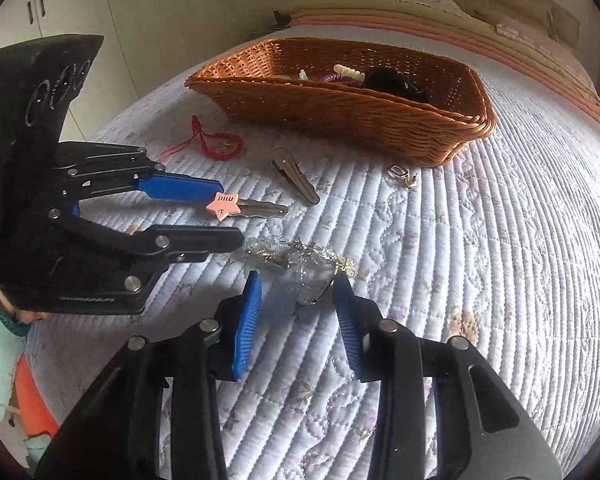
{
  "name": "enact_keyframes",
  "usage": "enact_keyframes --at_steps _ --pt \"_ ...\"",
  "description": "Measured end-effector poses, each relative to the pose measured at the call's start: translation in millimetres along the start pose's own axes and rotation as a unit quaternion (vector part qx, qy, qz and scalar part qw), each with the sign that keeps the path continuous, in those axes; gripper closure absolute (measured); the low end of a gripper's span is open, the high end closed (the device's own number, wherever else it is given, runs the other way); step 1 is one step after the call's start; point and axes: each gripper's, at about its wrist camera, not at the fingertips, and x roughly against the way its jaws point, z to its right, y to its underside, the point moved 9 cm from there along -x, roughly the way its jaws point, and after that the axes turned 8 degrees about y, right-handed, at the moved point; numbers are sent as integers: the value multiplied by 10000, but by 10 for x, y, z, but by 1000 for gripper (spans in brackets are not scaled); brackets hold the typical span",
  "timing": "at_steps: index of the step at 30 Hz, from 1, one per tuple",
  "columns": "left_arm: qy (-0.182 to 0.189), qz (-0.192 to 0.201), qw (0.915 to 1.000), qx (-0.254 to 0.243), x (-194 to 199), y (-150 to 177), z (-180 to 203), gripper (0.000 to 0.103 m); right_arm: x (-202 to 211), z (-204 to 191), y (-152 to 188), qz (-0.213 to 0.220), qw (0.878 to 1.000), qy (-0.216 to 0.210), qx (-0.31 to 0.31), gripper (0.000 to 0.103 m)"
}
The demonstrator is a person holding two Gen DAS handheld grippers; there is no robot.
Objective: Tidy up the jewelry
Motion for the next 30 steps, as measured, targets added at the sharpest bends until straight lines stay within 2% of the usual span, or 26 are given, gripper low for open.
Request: enact_keyframes --at_steps 5,6,7,10,12,17,20,23,30 --pt "-151 -124 9998 -36 -101 -31 -51 62 29 70 18 25 9999 100 -56 69" --pt "-186 -118 9997 -69 -98 -33 -50 68 29 82 12 27 9999 117 -58 69" --pt "-224 -109 9997 -85 -94 -33 -49 80 29 91 2 35 9999 134 -48 69" --pt "-266 -62 9996 57 -49 -5 -86 81 1 66 -44 40 9999 94 66 68" --pt "-369 -14 9991 198 7 36 -135 81 -58 61 -84 16 9998 118 141 61" --pt "-476 234 9966 633 215 164 -275 81 -157 20 -102 -78 9994 219 264 61" --pt "-429 324 9955 786 278 207 -311 81 -134 -55 -67 -48 9985 345 427 82" --pt "-380 381 9949 856 297 234 -324 81 -64 -65 -16 -38 9992 244 325 95" --pt "-353 468 9944 881 297 245 -327 81 130 -80 98 28 9999 -89 57 95"
